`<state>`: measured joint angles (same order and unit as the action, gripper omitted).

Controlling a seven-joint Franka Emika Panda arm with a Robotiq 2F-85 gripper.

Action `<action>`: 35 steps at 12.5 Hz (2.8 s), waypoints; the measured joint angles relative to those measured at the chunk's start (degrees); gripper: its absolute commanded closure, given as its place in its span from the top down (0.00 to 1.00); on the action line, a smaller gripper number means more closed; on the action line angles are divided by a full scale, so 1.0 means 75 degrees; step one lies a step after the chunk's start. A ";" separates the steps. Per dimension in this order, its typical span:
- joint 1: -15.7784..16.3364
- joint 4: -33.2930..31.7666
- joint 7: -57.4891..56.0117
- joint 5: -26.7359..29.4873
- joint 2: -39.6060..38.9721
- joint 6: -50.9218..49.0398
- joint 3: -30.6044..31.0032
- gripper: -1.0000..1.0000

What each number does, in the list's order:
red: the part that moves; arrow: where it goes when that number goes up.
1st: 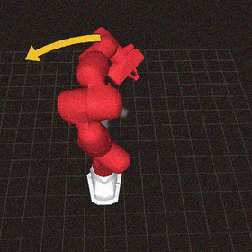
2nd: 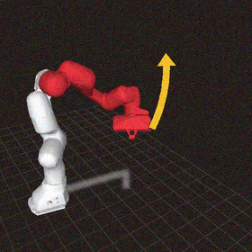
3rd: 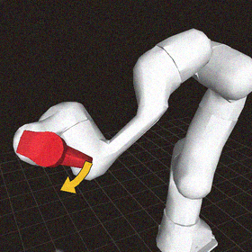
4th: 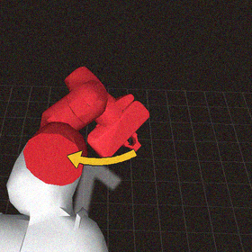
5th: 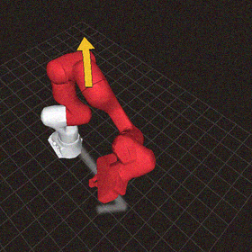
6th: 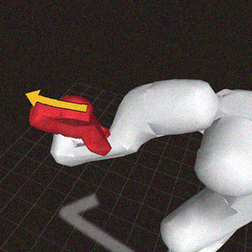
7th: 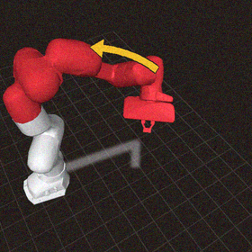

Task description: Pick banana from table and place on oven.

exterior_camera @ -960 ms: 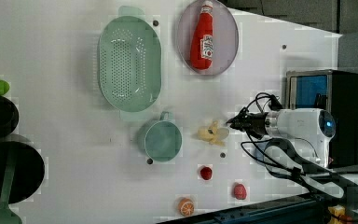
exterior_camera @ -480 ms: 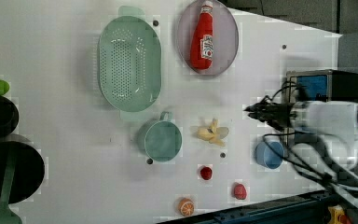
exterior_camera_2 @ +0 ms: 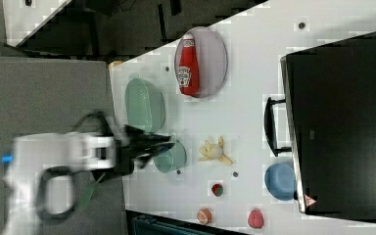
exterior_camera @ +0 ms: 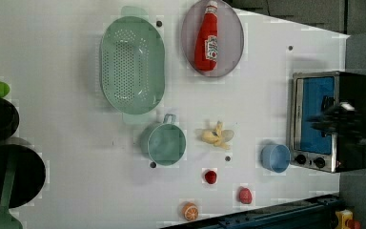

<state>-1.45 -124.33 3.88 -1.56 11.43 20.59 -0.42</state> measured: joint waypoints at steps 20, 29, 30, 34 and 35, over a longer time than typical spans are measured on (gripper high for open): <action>-0.1012 0.2775 -0.5467 0.0135 -0.3471 0.0015 -0.4931 0.45; -0.0632 0.2813 -0.5758 0.0305 -0.3381 0.0306 -0.4412 1.00; -0.0605 0.2887 -0.5691 0.0246 -0.3367 0.0136 -0.4255 1.00; -0.0233 0.3059 -0.4590 0.0109 -0.2454 -0.1160 -0.3564 1.00; -0.0072 0.3036 -0.4081 0.0138 -0.1945 -0.1954 -0.3263 1.00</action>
<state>-1.98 -101.55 -26.73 -0.52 -3.16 5.94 -24.90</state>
